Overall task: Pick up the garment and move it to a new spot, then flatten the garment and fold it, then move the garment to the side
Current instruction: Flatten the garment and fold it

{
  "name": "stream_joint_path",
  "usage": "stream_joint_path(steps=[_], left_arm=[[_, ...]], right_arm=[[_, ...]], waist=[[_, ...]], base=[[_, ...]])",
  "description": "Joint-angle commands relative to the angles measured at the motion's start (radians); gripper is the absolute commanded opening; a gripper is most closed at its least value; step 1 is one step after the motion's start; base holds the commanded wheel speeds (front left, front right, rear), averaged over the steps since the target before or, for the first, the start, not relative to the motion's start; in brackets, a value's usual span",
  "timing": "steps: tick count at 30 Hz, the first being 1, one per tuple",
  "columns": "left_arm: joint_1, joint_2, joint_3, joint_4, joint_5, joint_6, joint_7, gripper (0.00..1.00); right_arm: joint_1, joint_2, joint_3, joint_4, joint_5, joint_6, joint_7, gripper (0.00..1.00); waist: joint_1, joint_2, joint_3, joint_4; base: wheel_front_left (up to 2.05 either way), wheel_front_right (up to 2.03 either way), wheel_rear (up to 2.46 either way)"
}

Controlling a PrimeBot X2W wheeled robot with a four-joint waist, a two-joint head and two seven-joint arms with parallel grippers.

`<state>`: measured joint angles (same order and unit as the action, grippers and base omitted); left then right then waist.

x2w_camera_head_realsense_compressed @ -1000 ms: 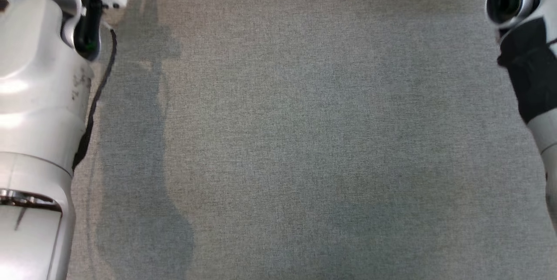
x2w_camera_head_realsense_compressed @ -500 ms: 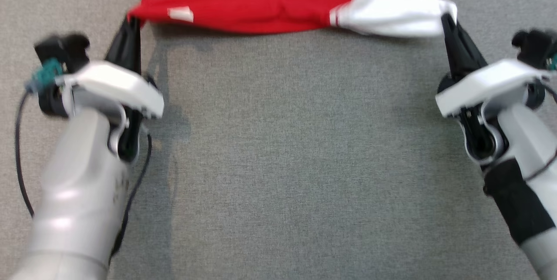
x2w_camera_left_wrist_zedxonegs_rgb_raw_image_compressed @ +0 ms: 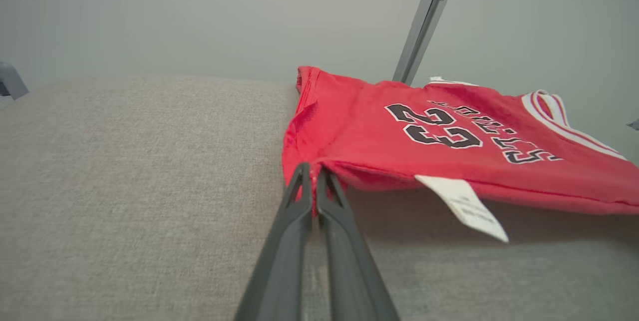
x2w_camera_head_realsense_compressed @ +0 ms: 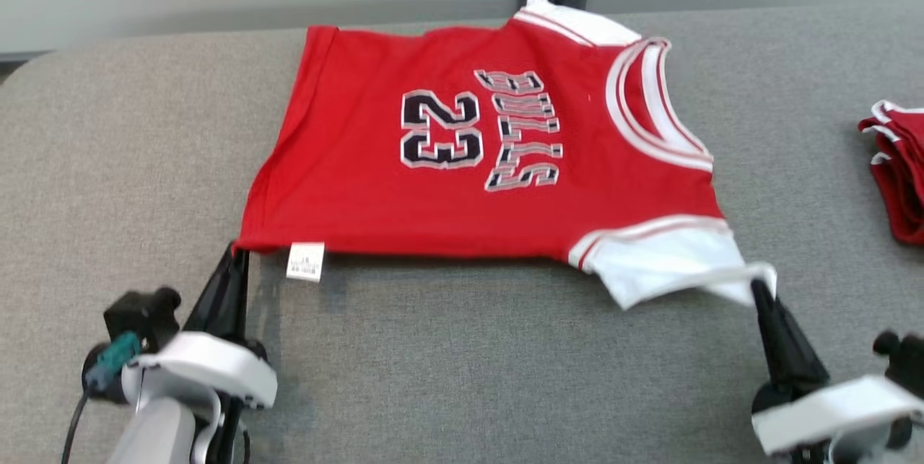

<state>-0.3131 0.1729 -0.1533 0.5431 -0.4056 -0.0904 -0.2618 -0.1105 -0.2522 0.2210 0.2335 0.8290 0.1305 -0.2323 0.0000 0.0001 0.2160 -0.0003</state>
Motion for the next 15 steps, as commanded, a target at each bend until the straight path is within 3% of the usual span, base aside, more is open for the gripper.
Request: stream_joint_path(steps=[1, 9, 14, 15], left_arm=[[0.057, 0.014, 0.002, -0.051, 0.004, 0.020, 0.007, 0.00], [0.349, 0.026, 0.027, -0.382, -0.015, 0.136, 0.132, 0.00], [0.526, 0.019, 0.032, -0.609, -0.013, 0.228, 0.235, 0.00], [0.526, 0.019, 0.032, -0.609, -0.013, 0.228, 0.235, 0.00]], right_arm=[[0.069, 0.016, -0.033, -0.054, -0.026, 0.001, 0.030, 0.00], [0.348, 0.137, -0.173, -0.335, -0.140, 0.001, 0.262, 0.00], [0.463, 0.177, -0.240, -0.473, -0.190, 0.001, 0.416, 0.00], [0.463, 0.177, -0.240, -0.473, -0.190, 0.001, 0.416, 0.00]], waist=[[0.0000, -0.0001, -0.026, -0.011], [0.0000, -0.0001, -0.086, -0.039], [0.0000, -0.0001, -0.123, -0.052], [0.0000, -0.0001, -0.123, -0.052]], base=[[0.00, 0.00, 0.00], [0.00, 0.00, 0.00], [0.00, 0.00, 0.00], [0.00, 0.00, 0.00]])
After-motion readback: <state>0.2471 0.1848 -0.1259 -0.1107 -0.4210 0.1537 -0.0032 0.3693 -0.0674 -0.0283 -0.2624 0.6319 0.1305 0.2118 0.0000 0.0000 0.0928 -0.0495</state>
